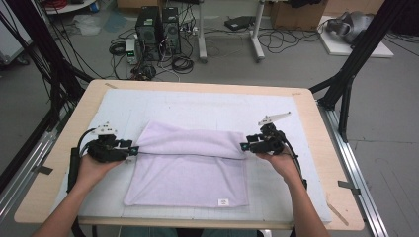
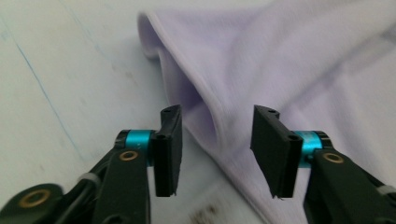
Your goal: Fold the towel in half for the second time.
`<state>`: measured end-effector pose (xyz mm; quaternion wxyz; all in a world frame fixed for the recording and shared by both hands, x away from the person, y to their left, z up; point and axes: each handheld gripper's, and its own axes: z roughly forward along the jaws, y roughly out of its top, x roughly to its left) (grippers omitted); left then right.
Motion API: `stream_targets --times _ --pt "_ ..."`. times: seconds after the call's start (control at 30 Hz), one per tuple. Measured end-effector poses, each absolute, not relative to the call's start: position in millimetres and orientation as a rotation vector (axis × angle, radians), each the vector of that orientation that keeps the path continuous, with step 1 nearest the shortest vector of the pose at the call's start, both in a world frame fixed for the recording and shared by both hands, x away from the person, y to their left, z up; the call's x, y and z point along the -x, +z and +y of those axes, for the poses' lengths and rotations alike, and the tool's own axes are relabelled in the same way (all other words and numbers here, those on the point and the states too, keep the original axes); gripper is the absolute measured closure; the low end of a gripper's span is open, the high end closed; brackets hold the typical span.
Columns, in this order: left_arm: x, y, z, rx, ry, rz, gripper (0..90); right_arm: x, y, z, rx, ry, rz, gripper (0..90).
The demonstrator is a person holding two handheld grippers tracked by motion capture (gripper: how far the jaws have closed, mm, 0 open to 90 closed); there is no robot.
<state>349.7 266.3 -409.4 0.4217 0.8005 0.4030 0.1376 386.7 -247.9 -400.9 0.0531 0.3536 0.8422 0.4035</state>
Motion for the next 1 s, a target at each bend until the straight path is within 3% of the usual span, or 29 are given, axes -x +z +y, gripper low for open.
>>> stream_targets --times 0.17,0.3,0.37,0.4,0.43,0.5,0.8,1.0 --pt "-387.5 -395.4 252.4 -1.977 0.385 1.035 53.7 -410.5 -387.5 -233.8 -1.026 1.197 2.522 44.0" --pt "-413.1 -411.4 235.3 -2.043 0.321 1.113 56.3 -435.8 -401.9 -215.5 -1.049 1.093 2.583 42.7" --pt "-417.0 -422.4 230.5 -2.109 0.261 1.122 71.0 -441.4 -411.0 -213.0 -1.084 1.06 2.61 44.2" --pt "-417.1 -425.1 229.5 -2.125 0.255 1.119 81.5 -444.2 -417.4 -212.7 -1.117 1.037 2.642 50.8" --pt "-416.7 -426.5 229.7 -2.133 0.244 1.118 82.7 -445.2 -420.9 -212.8 -1.125 1.028 2.676 58.9" --pt "-414.5 -424.5 234.0 -2.091 0.213 1.094 84.3 -442.5 -424.9 -212.0 -1.111 1.03 2.745 82.5" --pt "-376.5 -385.9 260.4 -1.928 0.226 1.007 84.6 -412.0 -382.6 -215.3 -0.922 1.217 2.652 85.1" --pt "-336.6 -377.8 272.0 -1.901 0.204 0.948 84.3 -363.7 -357.9 -228.8 -0.784 1.302 2.628 85.0"
